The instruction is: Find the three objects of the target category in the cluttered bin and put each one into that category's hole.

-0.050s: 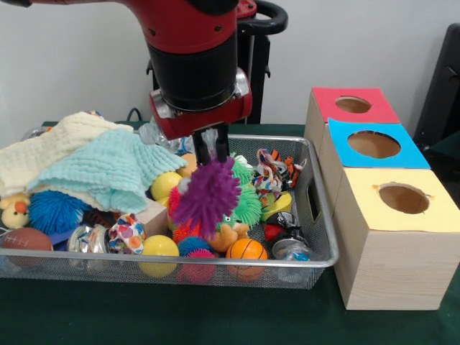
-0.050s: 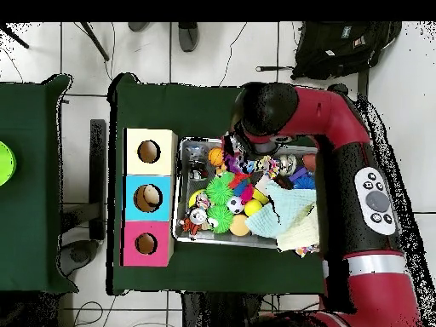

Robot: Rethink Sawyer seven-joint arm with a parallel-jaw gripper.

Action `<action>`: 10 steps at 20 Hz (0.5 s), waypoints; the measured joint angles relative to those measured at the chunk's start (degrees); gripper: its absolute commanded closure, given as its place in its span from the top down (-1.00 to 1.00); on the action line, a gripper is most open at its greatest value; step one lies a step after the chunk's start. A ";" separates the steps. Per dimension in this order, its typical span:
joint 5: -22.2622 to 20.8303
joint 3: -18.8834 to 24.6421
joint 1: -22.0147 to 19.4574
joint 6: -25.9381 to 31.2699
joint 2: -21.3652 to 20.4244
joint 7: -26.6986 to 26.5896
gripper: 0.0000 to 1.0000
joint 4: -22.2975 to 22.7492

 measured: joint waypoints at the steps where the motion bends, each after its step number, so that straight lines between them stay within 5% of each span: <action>1: 0.05 0.00 -0.22 -0.06 -0.24 0.00 -1.00 0.61; 10: 0.81 0.01 -0.76 -1.79 -2.30 0.00 -1.00 6.39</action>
